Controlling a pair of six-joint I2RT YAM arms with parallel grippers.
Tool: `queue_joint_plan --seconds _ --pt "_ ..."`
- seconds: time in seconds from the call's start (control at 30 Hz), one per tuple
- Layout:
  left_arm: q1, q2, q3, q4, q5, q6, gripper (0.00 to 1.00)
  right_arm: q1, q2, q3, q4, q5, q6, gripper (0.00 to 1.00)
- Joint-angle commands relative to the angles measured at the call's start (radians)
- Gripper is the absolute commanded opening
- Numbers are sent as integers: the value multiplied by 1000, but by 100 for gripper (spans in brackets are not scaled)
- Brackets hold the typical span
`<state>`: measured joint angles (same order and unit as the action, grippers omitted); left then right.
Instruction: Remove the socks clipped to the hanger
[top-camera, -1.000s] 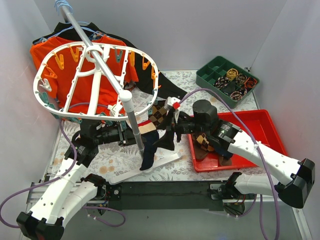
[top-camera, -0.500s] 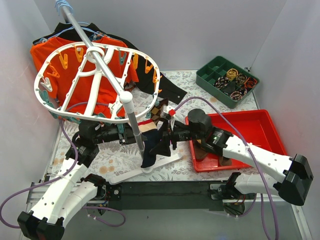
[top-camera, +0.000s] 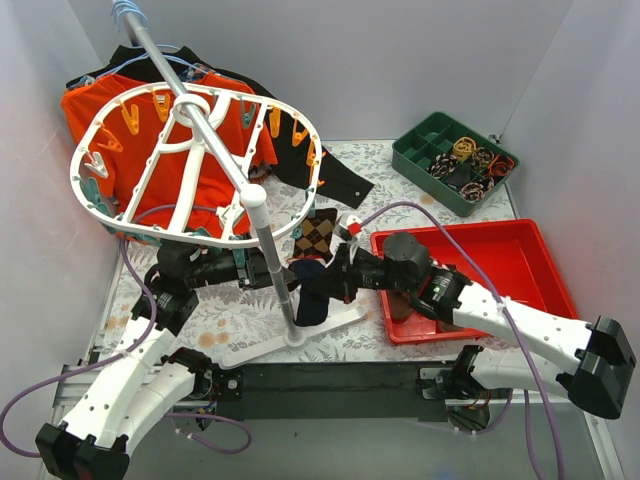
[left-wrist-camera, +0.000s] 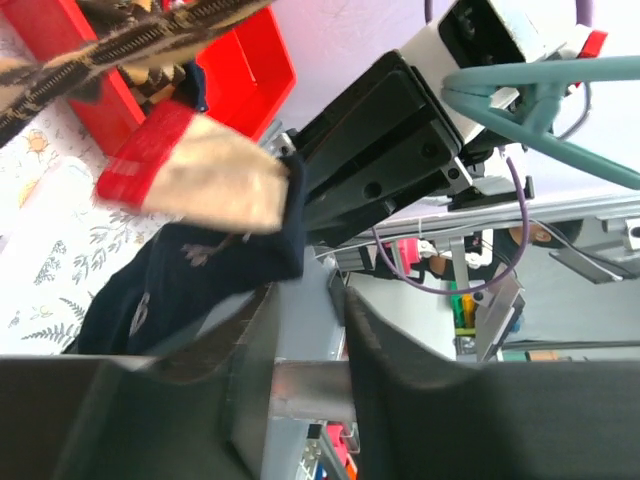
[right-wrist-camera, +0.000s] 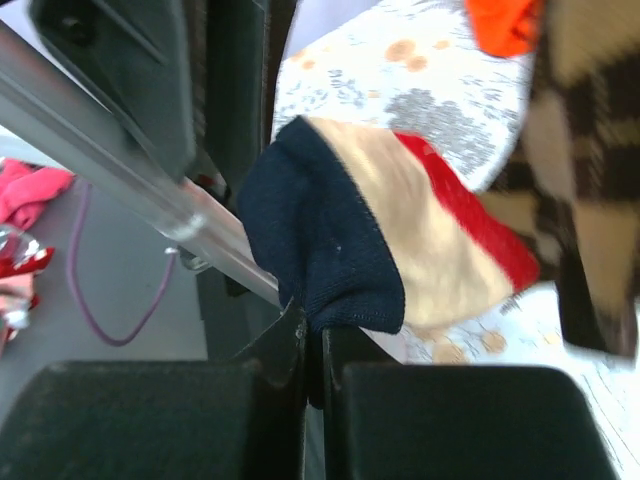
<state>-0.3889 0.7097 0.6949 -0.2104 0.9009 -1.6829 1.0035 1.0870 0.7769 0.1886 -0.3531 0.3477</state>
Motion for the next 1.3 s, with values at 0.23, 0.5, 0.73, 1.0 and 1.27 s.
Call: queue_joint_plan --seconds 0.23,0.5,0.73,1.0,1.27 --pt "-15 -3 74 -161 10 118 39 -66 -320 -73 -395 593 82 1" --pt "-15 7 68 -172 -19 123 38 -152 -458 88 -845 1061 160 1" --pt "-15 10 64 -179 -30 129 38 -200 -383 205 -1155 1252 260 1" --pt "-15 -3 63 -199 -39 135 38 -227 -306 235 -1123 1142 189 89" --pt "-15 -13 51 -202 -63 126 38 -226 -168 332 -757 608 -158 98"
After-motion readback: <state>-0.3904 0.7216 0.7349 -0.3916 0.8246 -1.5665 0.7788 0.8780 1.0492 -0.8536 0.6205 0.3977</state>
